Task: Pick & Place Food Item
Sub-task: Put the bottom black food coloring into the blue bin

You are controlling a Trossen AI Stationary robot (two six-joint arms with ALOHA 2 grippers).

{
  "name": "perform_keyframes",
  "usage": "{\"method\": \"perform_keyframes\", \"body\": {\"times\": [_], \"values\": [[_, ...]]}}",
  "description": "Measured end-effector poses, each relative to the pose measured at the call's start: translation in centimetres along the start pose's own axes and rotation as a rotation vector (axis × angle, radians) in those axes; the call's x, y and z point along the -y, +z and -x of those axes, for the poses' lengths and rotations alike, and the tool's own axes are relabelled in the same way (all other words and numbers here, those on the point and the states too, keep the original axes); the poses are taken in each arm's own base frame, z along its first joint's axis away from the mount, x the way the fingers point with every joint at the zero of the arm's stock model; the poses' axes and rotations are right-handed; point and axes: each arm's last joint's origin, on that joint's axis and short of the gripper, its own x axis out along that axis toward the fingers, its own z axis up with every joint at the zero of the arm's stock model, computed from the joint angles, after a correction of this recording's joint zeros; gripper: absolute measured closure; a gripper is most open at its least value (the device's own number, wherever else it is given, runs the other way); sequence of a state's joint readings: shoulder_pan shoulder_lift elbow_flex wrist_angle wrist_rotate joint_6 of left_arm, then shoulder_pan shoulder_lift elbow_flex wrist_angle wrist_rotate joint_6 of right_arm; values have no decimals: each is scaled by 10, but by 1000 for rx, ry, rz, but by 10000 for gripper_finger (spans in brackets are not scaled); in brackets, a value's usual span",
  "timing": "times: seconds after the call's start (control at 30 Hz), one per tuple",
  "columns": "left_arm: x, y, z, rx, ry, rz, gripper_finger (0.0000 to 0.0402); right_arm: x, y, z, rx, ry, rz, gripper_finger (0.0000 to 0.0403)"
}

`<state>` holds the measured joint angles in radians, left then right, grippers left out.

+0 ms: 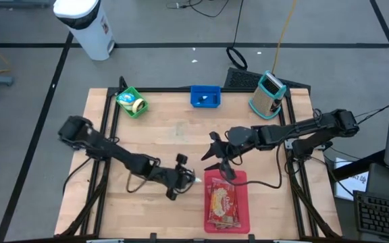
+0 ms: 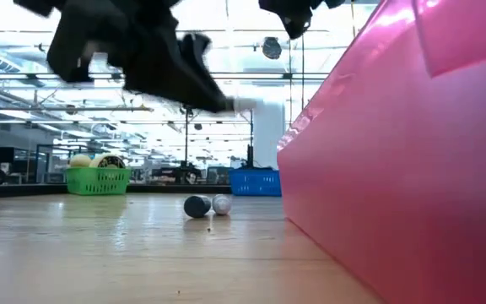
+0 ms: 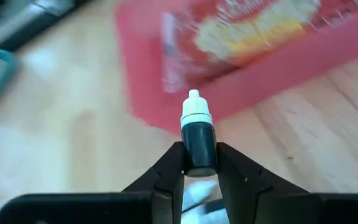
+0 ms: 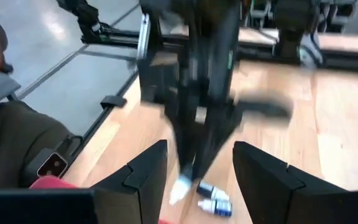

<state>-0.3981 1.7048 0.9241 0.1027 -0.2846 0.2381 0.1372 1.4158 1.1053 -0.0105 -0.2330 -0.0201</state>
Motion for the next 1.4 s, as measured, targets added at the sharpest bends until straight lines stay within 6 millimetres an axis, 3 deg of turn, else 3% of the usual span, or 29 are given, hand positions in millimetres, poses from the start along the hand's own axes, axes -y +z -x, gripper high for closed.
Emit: {"method": "perform_keyframes", "body": {"times": [0.17,0.3,0.67,0.77,1.07,1.4], "values": [[-9,12,36,-23,127,-52,320,2,-8,1,-75,-21,-59,232],[-17,11,51,-90,256,-77,320,4,-25,-4,-64,-138,-75,232],[-32,11,56,-177,489,-246,320,10,-98,-4,240,-315,-142,232],[-39,13,55,-164,509,-241,320,14,-101,0,337,-372,-223,232],[-55,21,52,-76,496,-287,321,34,-107,-10,401,-376,-381,228],[-58,19,50,-92,502,-316,321,39,-98,-9,494,-257,-415,160]]}}
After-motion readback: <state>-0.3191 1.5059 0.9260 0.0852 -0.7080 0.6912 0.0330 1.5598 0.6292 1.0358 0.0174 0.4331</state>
